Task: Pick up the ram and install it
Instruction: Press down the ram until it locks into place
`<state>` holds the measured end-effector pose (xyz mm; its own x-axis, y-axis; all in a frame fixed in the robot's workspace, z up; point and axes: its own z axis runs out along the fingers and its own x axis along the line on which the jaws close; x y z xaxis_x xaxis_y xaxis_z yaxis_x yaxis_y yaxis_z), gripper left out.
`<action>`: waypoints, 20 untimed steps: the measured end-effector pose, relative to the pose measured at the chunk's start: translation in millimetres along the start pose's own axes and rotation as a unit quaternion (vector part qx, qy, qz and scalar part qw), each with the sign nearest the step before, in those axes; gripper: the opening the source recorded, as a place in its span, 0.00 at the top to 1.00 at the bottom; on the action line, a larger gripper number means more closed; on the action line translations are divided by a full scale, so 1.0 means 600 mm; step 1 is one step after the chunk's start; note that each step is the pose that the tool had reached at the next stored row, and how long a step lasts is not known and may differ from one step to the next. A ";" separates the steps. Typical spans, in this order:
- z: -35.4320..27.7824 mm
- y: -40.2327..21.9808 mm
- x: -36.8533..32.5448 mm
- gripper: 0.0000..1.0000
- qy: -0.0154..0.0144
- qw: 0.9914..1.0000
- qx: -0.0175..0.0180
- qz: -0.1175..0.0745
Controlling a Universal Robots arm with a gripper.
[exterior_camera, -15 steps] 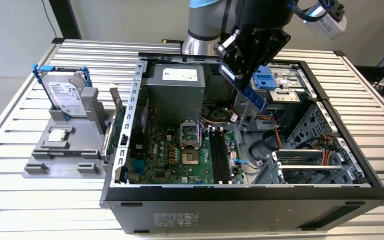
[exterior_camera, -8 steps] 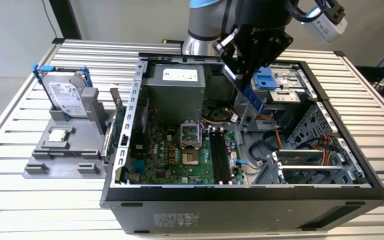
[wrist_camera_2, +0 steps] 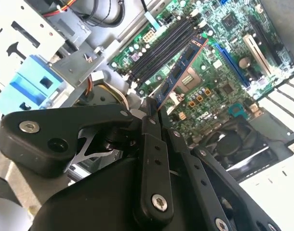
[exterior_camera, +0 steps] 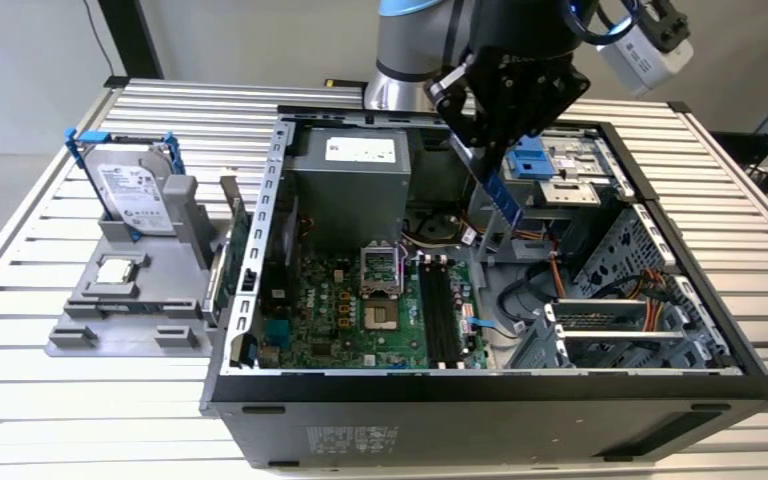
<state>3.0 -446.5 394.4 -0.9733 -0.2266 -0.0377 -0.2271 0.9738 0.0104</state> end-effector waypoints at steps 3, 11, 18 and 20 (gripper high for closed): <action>0.000 0.000 0.000 1.00 0.000 1.000 0.001 0.019; 0.000 0.000 0.000 1.00 -0.001 0.998 0.003 0.068; 0.000 0.000 0.000 1.00 -0.001 0.996 0.004 0.093; 0.000 0.000 0.000 1.00 -0.001 0.996 0.004 0.093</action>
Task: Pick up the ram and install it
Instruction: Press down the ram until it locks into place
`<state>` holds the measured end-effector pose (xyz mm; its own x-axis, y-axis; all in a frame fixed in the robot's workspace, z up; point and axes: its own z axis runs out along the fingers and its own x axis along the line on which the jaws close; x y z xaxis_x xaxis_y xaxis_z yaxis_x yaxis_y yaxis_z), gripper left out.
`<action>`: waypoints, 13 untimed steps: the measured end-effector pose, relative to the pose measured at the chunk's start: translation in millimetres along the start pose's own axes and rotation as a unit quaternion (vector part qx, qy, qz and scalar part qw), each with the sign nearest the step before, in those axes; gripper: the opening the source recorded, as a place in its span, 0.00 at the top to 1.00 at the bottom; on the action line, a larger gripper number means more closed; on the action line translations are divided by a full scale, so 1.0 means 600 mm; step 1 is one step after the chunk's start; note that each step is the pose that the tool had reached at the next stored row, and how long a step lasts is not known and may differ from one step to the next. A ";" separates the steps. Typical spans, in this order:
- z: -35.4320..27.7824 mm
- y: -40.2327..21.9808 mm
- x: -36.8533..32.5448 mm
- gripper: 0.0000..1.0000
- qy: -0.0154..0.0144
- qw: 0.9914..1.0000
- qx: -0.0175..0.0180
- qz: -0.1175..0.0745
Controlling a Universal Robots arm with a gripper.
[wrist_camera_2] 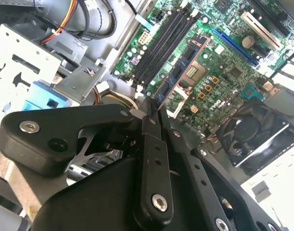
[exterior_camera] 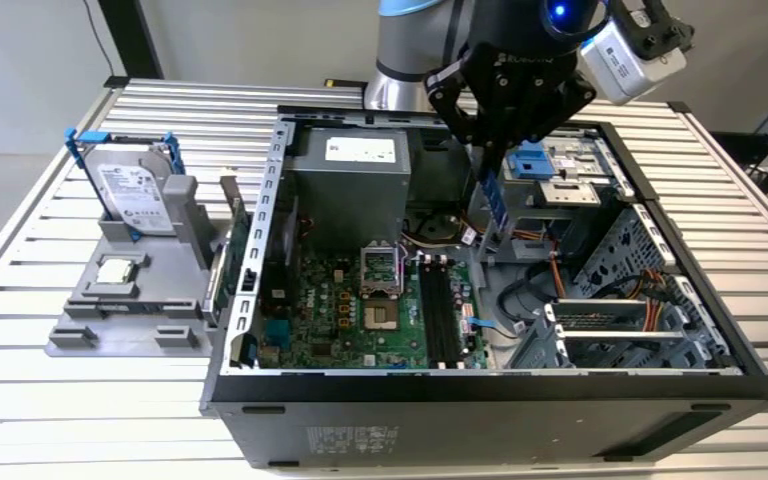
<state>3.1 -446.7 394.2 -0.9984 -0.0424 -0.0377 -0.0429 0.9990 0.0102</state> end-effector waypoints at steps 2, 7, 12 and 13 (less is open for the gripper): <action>0.003 0.000 0.000 1.00 0.000 1.000 0.000 0.000; 0.016 0.000 -0.001 1.00 0.000 1.000 0.000 0.000; 0.032 0.000 -0.002 1.00 0.000 1.000 0.000 0.007; 0.035 -0.001 -0.003 1.00 0.000 1.000 0.000 0.011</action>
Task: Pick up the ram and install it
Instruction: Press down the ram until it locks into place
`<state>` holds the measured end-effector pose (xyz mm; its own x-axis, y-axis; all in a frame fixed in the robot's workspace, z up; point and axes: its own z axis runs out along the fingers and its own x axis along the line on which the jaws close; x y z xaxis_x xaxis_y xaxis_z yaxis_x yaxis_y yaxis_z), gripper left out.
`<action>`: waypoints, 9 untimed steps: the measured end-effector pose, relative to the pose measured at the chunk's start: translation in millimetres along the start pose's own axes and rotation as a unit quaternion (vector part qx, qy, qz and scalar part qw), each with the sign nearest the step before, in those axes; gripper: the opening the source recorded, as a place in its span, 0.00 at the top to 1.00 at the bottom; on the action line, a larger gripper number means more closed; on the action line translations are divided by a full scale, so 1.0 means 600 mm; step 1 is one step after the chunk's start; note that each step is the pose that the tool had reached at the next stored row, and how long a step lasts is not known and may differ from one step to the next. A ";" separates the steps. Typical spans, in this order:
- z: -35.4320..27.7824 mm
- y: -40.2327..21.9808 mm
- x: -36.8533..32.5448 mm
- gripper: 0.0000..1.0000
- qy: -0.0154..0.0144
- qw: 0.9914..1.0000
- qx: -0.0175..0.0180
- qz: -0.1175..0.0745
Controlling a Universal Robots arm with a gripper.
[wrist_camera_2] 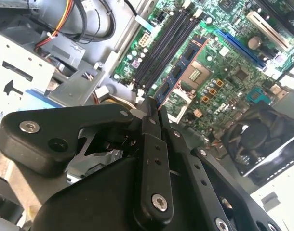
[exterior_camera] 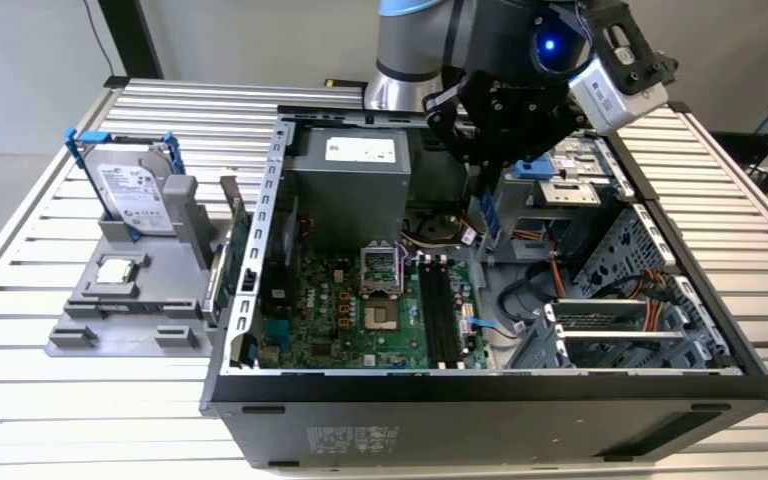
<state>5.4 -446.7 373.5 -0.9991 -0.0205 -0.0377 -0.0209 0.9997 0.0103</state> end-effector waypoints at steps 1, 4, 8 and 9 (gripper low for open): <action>0.003 0.000 0.000 1.00 0.000 1.000 0.000 0.004; 0.011 0.000 -0.001 1.00 0.000 1.000 0.000 0.009; 0.020 0.000 -0.001 1.00 0.000 1.000 0.000 0.009; 0.021 0.000 -0.001 1.00 0.000 1.000 0.000 0.009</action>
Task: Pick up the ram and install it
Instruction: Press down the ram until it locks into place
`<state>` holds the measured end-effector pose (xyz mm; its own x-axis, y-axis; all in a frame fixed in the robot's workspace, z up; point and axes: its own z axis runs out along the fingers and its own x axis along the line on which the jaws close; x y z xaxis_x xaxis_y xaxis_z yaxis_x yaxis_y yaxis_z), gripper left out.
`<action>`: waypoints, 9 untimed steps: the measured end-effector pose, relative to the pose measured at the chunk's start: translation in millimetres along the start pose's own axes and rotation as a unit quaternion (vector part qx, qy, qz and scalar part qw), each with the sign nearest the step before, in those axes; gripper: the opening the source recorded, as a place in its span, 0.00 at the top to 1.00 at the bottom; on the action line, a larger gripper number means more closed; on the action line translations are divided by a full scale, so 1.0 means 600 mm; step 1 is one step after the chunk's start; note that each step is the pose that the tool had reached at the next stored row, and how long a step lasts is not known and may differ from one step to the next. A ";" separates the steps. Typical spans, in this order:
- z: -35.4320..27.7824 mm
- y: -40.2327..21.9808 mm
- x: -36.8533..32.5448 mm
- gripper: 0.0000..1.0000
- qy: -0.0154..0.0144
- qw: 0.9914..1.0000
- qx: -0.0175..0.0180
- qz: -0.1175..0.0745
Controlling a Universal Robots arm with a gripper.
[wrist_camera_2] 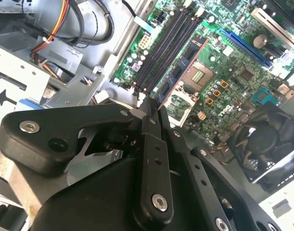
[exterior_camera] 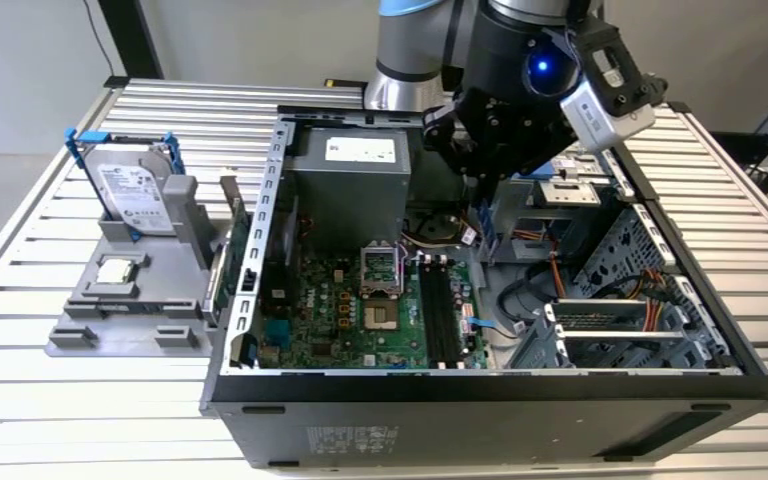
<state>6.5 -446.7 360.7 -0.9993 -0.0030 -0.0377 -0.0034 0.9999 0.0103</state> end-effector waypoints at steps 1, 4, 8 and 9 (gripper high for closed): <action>0.001 0.000 0.000 1.00 0.000 1.000 0.000 0.000; 0.001 0.000 0.000 1.00 0.000 1.000 0.000 0.000; 0.005 0.001 0.000 1.00 0.000 1.000 0.001 0.000; 0.008 0.002 0.000 1.00 0.000 1.000 0.002 0.000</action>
<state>6.7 -445.6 356.2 -0.9993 -0.0032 -0.0377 -0.0034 1.0000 0.0069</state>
